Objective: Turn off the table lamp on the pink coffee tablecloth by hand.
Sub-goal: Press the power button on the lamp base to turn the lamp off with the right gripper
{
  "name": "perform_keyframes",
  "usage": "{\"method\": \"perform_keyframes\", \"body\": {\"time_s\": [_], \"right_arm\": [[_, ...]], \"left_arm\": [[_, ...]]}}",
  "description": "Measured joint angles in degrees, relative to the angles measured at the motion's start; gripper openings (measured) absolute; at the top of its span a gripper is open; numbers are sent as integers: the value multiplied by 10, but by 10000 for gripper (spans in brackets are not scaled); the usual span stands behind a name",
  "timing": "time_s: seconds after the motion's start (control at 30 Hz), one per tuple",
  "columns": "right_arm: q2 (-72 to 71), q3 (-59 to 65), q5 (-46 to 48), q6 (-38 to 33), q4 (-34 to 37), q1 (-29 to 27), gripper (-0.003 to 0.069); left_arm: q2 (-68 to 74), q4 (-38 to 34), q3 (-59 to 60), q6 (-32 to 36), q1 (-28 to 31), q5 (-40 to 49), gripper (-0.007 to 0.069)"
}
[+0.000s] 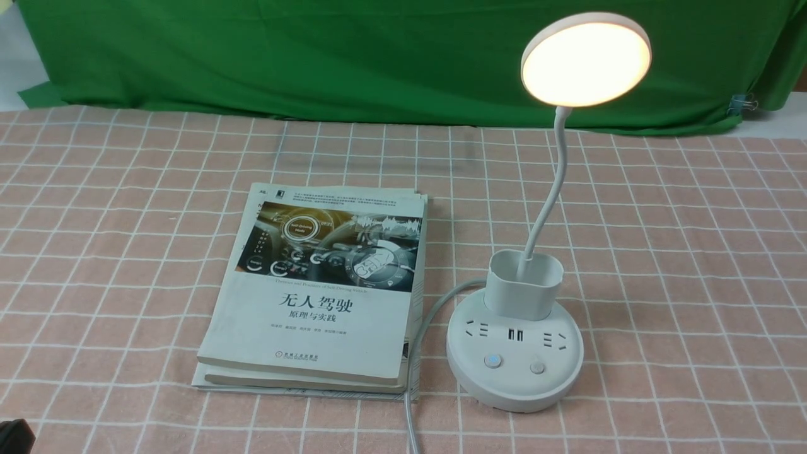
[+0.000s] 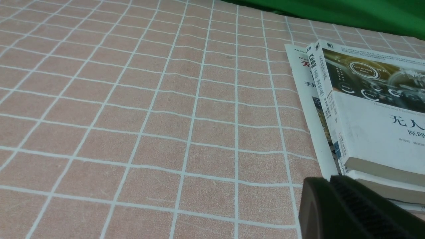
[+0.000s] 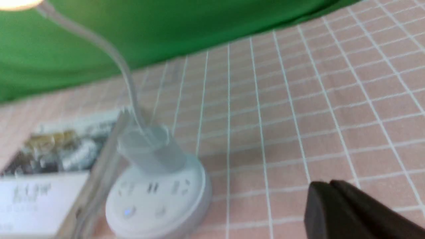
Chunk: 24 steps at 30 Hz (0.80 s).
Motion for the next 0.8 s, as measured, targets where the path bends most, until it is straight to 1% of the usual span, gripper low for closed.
{"method": "perform_keyframes", "body": {"time_s": [0.07,0.1,0.13,0.17,0.37,0.47,0.57,0.63,0.77,0.8], "right_arm": [[84,-72,104,-46,0,12,42],[115,-95,140,-59,1,15,42],[123,-106,149,-64,1,15,42],[196,-148,213,-89,1,15,43],[329,-224,261,-120,6,16,43],[403,-266,295,-128,11,33,41],[492,-311,308,-133,11,84,41],[548,-336,300,-132,10,131,41],[643,-393,285,-132,10,207,41],[662,-408,284,-132,11,218,41]], "left_arm": [[0,0,0,0,0,0,6],[0,0,0,0,0,0,6],[0,0,0,0,0,0,6],[0,0,0,0,0,0,6],[0,0,0,0,0,0,6],[0,0,0,0,0,0,6],[0,0,0,0,0,0,6],[0,0,0,0,0,0,6],[0,0,0,0,0,0,6],[0,0,0,0,0,0,6]]}}
